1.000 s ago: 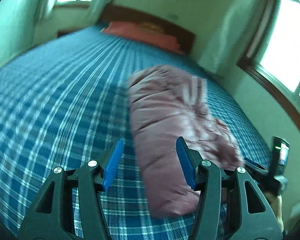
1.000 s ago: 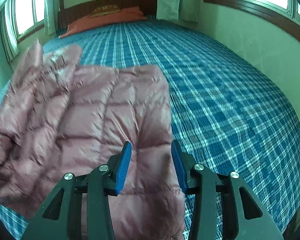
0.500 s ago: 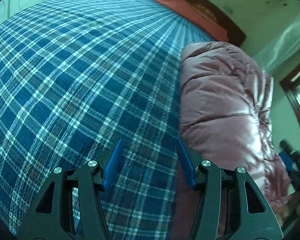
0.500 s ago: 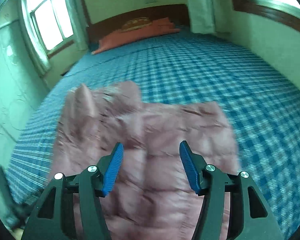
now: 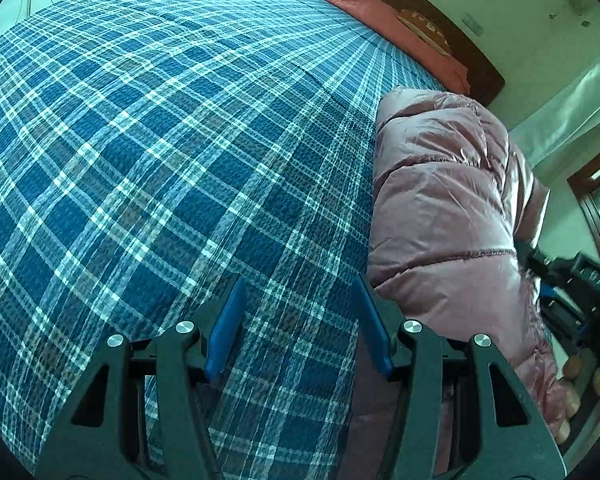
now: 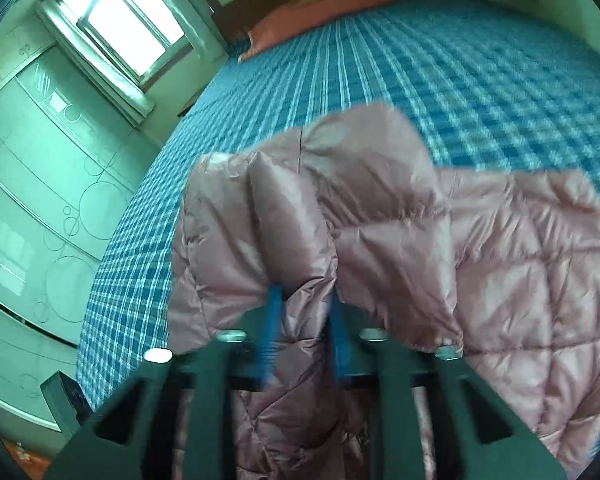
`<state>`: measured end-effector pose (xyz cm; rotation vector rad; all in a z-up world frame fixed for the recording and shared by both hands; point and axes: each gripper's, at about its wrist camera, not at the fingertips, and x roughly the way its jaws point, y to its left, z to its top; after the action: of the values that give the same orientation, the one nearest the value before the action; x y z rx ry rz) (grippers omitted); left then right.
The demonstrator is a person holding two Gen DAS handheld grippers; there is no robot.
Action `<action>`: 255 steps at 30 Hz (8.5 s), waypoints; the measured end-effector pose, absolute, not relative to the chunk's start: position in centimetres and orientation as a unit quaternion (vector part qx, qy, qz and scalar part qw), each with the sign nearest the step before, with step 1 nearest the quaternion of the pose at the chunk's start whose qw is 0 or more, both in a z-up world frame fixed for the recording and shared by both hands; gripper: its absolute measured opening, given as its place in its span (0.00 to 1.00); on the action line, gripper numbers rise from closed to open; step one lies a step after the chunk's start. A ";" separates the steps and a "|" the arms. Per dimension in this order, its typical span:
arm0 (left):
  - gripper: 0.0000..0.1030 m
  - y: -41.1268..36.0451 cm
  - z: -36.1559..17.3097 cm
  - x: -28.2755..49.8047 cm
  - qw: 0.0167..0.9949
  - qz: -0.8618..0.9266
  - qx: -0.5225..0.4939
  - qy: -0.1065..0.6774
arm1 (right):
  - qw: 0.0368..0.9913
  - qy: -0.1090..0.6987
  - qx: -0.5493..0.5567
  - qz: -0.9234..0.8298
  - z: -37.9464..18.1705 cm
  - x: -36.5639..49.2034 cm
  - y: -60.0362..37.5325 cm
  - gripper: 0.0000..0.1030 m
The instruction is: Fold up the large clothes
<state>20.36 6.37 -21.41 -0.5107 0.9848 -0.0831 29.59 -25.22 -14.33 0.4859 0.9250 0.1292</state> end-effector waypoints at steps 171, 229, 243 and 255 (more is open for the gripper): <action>0.84 -6.3 -23.7 27.8 0.765 -0.168 -0.344 0.518 | 0.810 0.327 0.487 -0.020 -22.8 17.1 -45.9 0.65; 0.57 6.2 -20.8 31.2 0.806 -0.164 -0.352 0.446 | 0.800 0.358 0.459 0.144 -21.0 31.4 -31.5 0.45; 0.49 7.6 -22.0 24.7 0.789 -0.185 -0.372 0.452 | 0.774 0.368 0.495 0.146 -23.3 25.3 -31.0 0.41; 0.63 7.7 -21.1 23.3 0.815 -0.145 -0.343 0.445 | 0.777 0.361 0.502 0.118 -23.1 22.9 -30.8 0.47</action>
<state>23.27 7.72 -21.10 -0.7314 0.9490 -0.3088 22.85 -30.77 -23.14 1.0858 0.7810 0.2546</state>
